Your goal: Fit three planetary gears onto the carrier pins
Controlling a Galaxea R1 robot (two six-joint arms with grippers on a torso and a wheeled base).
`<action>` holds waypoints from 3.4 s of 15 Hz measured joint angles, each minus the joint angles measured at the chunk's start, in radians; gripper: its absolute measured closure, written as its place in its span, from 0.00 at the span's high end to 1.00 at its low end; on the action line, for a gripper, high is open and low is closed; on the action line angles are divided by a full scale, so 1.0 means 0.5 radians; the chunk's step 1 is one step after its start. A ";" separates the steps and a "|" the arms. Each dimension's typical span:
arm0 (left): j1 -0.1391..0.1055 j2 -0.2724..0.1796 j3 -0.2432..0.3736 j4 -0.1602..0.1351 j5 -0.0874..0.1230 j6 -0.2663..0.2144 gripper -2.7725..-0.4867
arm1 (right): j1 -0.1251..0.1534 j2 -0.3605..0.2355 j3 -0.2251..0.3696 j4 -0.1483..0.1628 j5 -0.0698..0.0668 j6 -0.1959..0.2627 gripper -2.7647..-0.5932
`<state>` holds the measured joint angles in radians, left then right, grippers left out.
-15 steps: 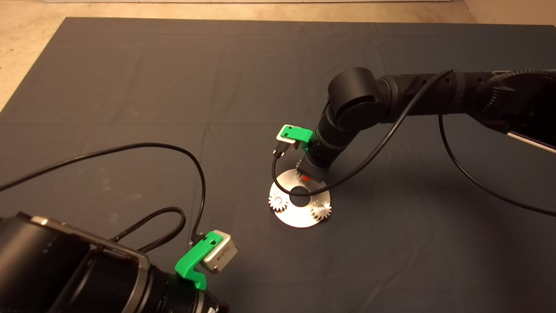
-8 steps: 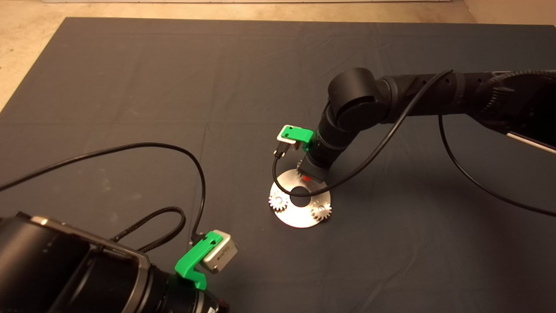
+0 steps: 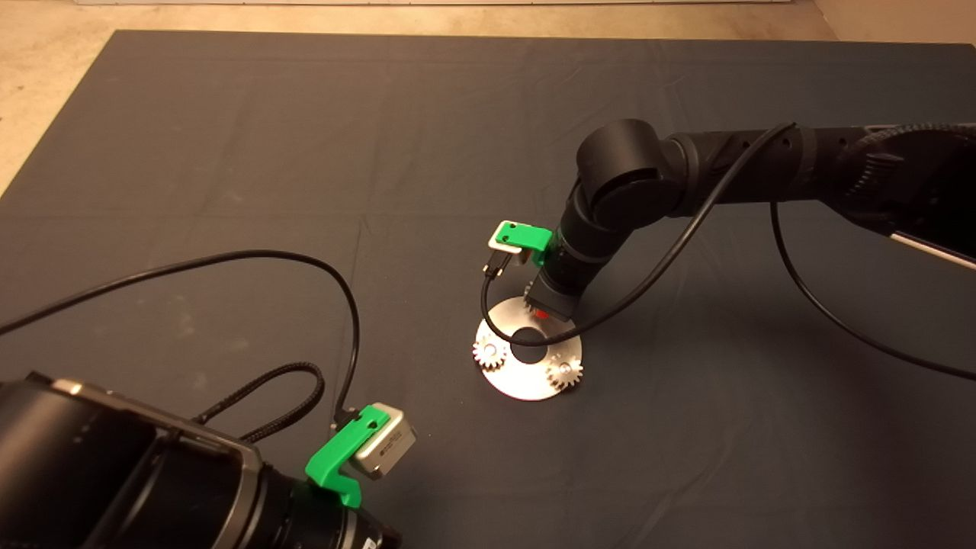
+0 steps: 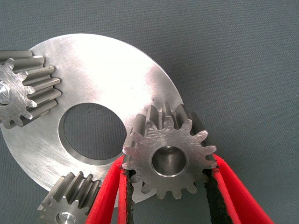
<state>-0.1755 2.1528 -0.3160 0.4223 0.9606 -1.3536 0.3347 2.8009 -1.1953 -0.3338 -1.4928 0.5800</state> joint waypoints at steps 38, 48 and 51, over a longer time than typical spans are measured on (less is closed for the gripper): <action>0.001 -0.012 0.000 0.000 0.000 0.000 0.51 | 0.087 -0.255 0.344 0.019 0.116 0.084 0.33; 0.001 -0.006 0.000 0.019 0.026 0.066 0.51 | -0.020 -1.679 1.609 0.077 0.277 0.739 0.34; 0.047 -0.011 0.000 0.022 0.033 0.139 0.51 | -0.418 -1.704 1.649 0.060 0.418 0.776 0.34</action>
<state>-0.1521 2.1470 -0.3160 0.4334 0.9770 -1.2840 0.1257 1.9488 -0.3709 -0.3040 -1.2836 0.9679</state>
